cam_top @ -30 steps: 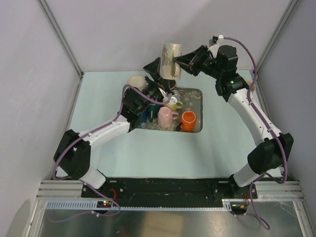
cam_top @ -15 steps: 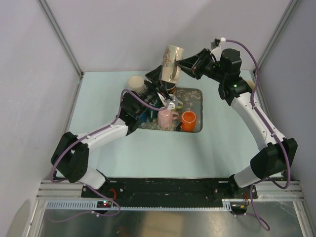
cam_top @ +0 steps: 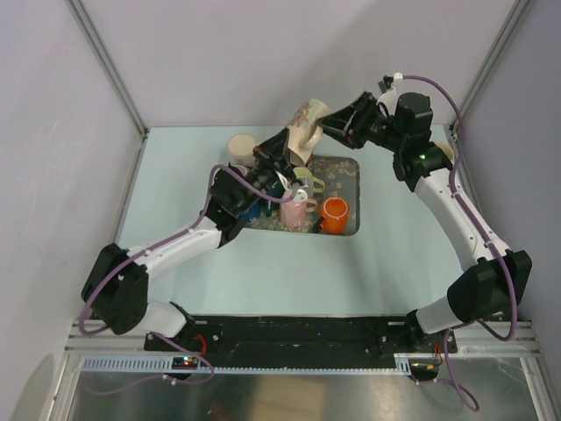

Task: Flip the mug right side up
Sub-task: Turn over the cup on the tray.

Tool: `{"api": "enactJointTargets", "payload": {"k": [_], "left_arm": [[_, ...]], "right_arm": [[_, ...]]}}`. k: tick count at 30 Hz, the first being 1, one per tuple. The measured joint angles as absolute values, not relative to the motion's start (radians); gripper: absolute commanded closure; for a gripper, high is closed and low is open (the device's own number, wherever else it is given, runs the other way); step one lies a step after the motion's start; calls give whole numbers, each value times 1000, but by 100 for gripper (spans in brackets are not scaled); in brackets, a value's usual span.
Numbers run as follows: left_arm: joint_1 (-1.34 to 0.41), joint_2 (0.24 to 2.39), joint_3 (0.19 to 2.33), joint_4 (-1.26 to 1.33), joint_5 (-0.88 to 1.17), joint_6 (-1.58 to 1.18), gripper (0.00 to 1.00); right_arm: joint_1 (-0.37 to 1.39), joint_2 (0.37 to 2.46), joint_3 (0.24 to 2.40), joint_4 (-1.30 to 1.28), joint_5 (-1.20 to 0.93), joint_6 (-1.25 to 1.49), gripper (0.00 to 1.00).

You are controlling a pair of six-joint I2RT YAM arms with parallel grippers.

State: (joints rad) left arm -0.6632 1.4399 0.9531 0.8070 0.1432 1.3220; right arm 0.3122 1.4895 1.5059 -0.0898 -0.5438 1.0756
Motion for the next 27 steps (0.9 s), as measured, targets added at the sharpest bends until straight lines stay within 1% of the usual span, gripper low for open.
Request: {"api": "enactJointTargets", "payload": {"k": [2, 3, 7, 9, 12, 14, 16, 18, 21, 24, 27], "left_arm": [[-669, 1401, 926, 756, 139, 1298, 100], [-669, 1366, 907, 712, 129, 1280, 100], [-662, 1217, 879, 506, 104, 1206, 100], [-660, 1139, 881, 389, 107, 1163, 100], [-662, 1049, 928, 154, 141, 1082, 100], [-669, 1018, 971, 13, 166, 1017, 100], [-681, 1000, 1003, -103, 188, 947, 100], [-694, 985, 1014, -184, 206, 892, 100], [-707, 967, 1014, -292, 223, 815, 100], [-709, 947, 1013, -382, 236, 773, 100], [-709, 919, 1013, -455, 244, 760, 100]], "right_arm": [[291, 1478, 1480, -104, -576, 990, 35], [267, 1469, 1458, -115, -606, 930, 31], [155, 1444, 1406, -172, -694, 757, 18], [98, 1431, 1399, -202, -736, 667, 15], [59, 1388, 1396, -253, -777, 492, 13], [75, 1342, 1395, -313, -794, 329, 12], [119, 1294, 1395, -379, -803, 169, 11], [191, 1239, 1390, -462, -806, -21, 11], [293, 1179, 1375, -569, -807, -234, 10], [385, 1148, 1362, -676, -797, -408, 10], [464, 1148, 1353, -754, -771, -525, 11]]}}
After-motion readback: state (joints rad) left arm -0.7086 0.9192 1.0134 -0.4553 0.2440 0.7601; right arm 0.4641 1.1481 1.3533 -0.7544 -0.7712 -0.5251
